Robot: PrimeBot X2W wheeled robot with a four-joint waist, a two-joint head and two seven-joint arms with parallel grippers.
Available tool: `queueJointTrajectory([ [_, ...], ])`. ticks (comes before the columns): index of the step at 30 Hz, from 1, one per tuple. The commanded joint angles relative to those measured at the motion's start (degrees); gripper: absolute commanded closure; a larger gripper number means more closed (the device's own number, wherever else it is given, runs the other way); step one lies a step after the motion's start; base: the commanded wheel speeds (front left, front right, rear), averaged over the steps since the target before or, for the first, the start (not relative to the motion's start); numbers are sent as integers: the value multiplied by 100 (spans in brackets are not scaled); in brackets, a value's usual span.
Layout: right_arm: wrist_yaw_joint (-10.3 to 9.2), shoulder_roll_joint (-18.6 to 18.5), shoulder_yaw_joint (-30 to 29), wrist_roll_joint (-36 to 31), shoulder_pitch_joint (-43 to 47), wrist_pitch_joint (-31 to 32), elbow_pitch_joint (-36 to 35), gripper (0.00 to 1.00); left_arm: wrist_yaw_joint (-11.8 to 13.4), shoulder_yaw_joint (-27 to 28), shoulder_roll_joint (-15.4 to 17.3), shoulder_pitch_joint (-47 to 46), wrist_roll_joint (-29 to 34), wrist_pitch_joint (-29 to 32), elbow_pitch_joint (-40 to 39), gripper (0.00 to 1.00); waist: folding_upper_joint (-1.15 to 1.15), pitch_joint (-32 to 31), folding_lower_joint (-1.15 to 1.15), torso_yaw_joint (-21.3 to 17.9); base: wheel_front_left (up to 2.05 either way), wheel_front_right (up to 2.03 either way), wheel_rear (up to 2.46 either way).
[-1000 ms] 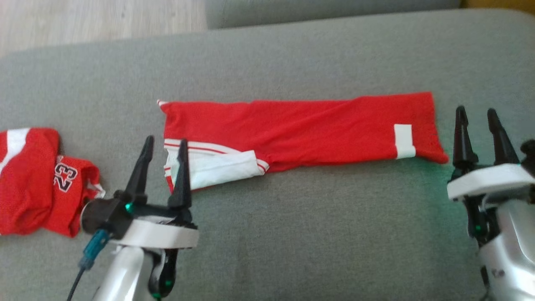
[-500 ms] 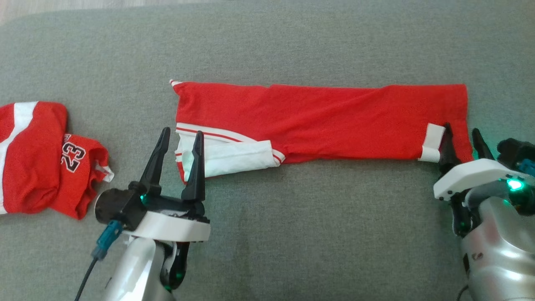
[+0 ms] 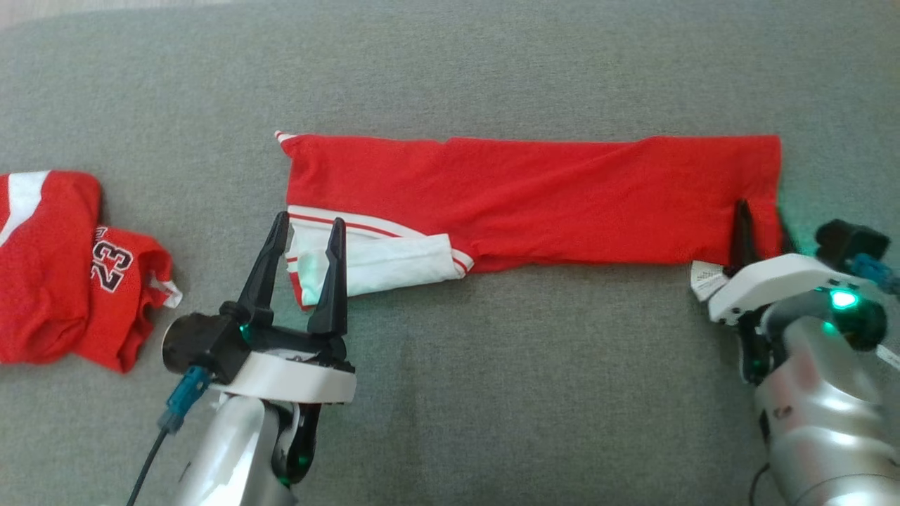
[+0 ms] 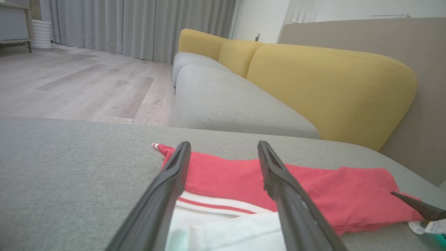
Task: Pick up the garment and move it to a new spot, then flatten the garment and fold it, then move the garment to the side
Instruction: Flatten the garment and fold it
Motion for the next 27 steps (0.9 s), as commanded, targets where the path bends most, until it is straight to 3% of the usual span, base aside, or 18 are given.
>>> queueJointTrajectory([
  [1,39,158,281,59,-39,11,15,100,-32,198,28,-193,24,-29,-139,0,0,-26,0,-36,0,0,0],
  [5,39,-67,242,208,-44,-48,11,100,-32,207,51,-169,27,-29,-104,0,0,-114,0,-118,0,0,0],
  [13,39,-985,-423,248,81,-118,-27,100,-32,199,67,-65,4,-29,-59,0,0,-357,0,-206,0,0,0],
  [17,39,-1214,-621,161,131,-126,-40,100,-32,196,76,-2,-12,-29,-43,0,0,-458,0,-233,0,0,0],
  [23,39,-1103,-652,147,154,-133,-266,100,-33,205,87,133,-39,-29,-21,0,0,-670,0,-290,0,0,0],
  [27,39,-651,-268,224,219,-135,-763,100,-33,195,83,210,-54,-29,-23,0,0,-879,0,-286,0,0,0],
])
